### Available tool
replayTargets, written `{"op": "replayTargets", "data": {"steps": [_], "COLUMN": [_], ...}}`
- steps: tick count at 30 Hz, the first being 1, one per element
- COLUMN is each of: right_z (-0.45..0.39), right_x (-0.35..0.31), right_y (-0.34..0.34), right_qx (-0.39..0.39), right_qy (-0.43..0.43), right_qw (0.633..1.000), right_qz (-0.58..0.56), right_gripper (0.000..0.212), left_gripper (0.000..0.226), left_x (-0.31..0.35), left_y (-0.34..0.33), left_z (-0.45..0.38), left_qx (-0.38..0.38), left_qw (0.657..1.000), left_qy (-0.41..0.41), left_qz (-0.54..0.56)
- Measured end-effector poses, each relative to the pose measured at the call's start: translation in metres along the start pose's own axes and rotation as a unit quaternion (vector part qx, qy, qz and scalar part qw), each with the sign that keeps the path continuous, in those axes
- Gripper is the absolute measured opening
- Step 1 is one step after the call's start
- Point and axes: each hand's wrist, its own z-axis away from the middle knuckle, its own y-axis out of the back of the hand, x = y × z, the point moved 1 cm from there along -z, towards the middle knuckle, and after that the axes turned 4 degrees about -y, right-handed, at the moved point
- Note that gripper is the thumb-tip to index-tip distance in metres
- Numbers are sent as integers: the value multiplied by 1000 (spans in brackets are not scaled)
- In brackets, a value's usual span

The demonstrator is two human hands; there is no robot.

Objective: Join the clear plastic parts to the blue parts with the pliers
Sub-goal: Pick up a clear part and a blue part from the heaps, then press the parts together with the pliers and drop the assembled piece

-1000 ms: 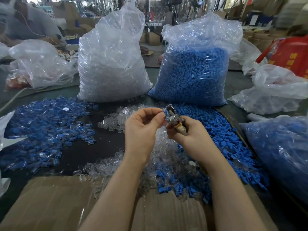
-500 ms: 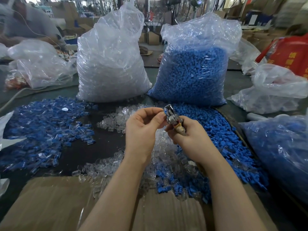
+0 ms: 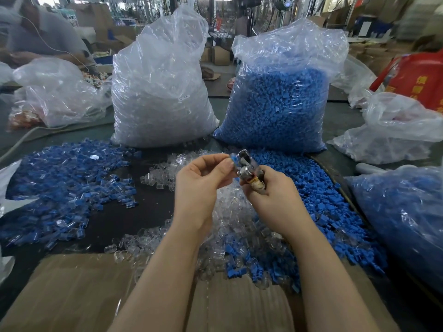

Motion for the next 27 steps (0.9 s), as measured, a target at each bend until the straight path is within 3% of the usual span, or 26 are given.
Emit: {"op": "replayTargets", "data": {"steps": [4,7,12,14,17,19,21,24,27], "right_z": [-3,-5,-5,-5,-5,-5,-5,-4,-4], "right_x": [9,17,24,26,26,24,22,18,13], "right_y": [4,8,10,10,10,9,7,5,3], "right_qx": [23,47,56,50,43,36,31,29,22], "right_qy": [-32,-56,-80,-86,-87,-86,-79,-69,-46], "right_qw": [998,996,993,992,991,989,988,987,984], "right_qz": [43,54,71,82,96,112,129,140,173], "right_gripper": [13,13,17,18,19,19,18,18,23], "left_gripper": [14,16,17,17,16,15,15,14,17], "left_x": [5,7,10,12,13,14,15,16,13], "left_y": [40,80,127,135,140,135,124,91,52], "left_z": [-18,-26,-23,-21,-21,-23,-25,-25,-18], "left_qx": [138,268,400,429,438,417,356,189,45], "left_qw": [978,914,802,777,766,784,847,953,986], "left_qy": [106,156,120,99,73,72,103,158,159], "left_qz": [118,262,428,451,465,455,382,178,-28]}}
